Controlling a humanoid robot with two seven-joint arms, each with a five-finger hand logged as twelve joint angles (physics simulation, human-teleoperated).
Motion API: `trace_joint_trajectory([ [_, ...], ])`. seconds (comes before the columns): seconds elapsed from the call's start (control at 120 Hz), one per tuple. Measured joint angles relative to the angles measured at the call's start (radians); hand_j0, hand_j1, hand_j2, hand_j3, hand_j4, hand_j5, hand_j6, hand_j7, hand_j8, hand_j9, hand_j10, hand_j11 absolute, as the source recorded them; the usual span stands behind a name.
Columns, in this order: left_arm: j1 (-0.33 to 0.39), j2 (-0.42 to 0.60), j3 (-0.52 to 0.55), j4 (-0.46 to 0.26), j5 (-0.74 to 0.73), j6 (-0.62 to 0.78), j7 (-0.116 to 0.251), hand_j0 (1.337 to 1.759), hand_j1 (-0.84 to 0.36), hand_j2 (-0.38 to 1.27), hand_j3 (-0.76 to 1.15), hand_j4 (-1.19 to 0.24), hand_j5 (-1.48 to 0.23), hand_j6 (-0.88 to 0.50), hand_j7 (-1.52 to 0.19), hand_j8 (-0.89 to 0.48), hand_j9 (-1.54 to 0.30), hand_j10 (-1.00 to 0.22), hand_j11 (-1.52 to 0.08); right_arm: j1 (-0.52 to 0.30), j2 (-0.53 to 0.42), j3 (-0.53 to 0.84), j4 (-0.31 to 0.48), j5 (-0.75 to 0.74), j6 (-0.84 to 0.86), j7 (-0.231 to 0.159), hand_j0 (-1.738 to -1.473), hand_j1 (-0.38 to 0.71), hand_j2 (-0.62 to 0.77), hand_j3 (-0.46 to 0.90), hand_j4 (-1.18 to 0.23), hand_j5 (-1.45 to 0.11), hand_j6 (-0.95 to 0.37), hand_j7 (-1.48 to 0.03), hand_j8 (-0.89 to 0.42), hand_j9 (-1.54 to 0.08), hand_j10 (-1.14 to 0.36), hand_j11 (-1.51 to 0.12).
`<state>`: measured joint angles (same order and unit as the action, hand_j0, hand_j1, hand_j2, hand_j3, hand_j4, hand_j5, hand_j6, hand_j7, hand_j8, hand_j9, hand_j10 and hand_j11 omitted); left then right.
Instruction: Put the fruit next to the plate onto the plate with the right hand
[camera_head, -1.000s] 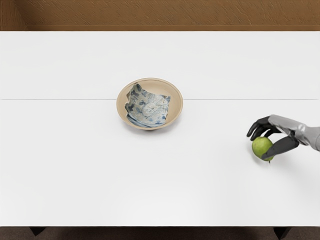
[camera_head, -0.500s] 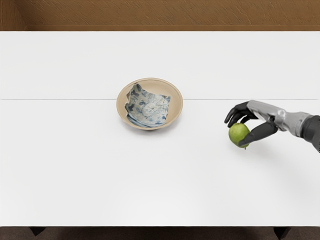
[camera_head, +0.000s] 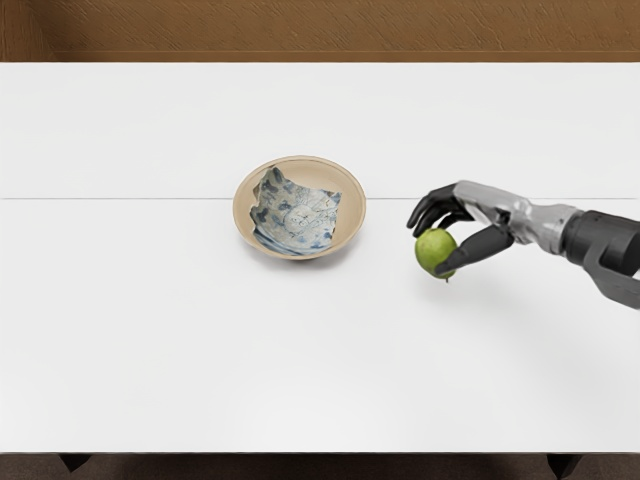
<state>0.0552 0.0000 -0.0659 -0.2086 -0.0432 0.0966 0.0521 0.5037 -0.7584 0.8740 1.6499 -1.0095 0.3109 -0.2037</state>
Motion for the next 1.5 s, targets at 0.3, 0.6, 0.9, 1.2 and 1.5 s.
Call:
trace_joint_trajectory([
  [0.3,0.0,0.0,0.0,0.0,0.0,0.0,0.0,1.658,0.35,0.0,0.0,0.0,0.0,0.0,0.0,0.0,0.0,0.0,0.0,0.028,0.063,0.0,-0.031,0.017,-0.008,-0.001,-1.658,0.24,0.19,0.0,-0.59,-0.76,-0.59,-0.76,-0.41,-0.75,-0.48,-0.76],
  [0.6,0.0,0.0,0.0,0.0,0.0,0.0,0.0,1.658,0.35,0.0,0.0,0.0,0.0,0.0,0.0,0.0,0.0,0.0,0.0,0.052,0.15,0.011,-0.07,0.02,-0.015,-0.001,-1.658,0.24,0.21,0.0,-0.58,-0.76,-0.58,-0.76,-0.42,-0.75,-0.49,-0.76],
  [0.9,0.0,0.0,0.0,0.0,0.0,0.0,0.0,1.658,0.35,0.0,0.0,0.0,0.0,0.0,0.0,0.0,0.0,0.0,0.0,0.057,0.225,0.051,-0.104,0.039,-0.021,-0.001,-1.658,0.24,0.2,0.0,-0.58,-0.76,-0.58,-0.75,-0.42,-0.75,-0.48,-0.75],
  [1.2,0.0,0.0,0.0,0.0,0.0,0.0,0.0,1.658,0.35,0.0,0.0,0.0,0.0,0.0,0.0,0.0,0.0,0.0,0.0,0.066,0.315,0.06,-0.147,0.079,-0.056,-0.001,-1.658,0.24,0.18,0.0,-0.57,-0.75,-0.57,-0.74,-0.42,-0.74,-0.49,-0.74],
  [1.5,0.0,0.0,0.0,0.0,0.0,0.0,0.0,1.658,0.35,0.0,0.0,0.0,0.0,0.0,0.0,0.0,0.0,0.0,0.0,0.11,0.422,0.057,-0.215,0.083,-0.062,-0.001,-1.658,0.23,0.18,0.0,-0.57,-0.74,-0.57,-0.74,-0.42,-0.73,-0.49,-0.73],
])
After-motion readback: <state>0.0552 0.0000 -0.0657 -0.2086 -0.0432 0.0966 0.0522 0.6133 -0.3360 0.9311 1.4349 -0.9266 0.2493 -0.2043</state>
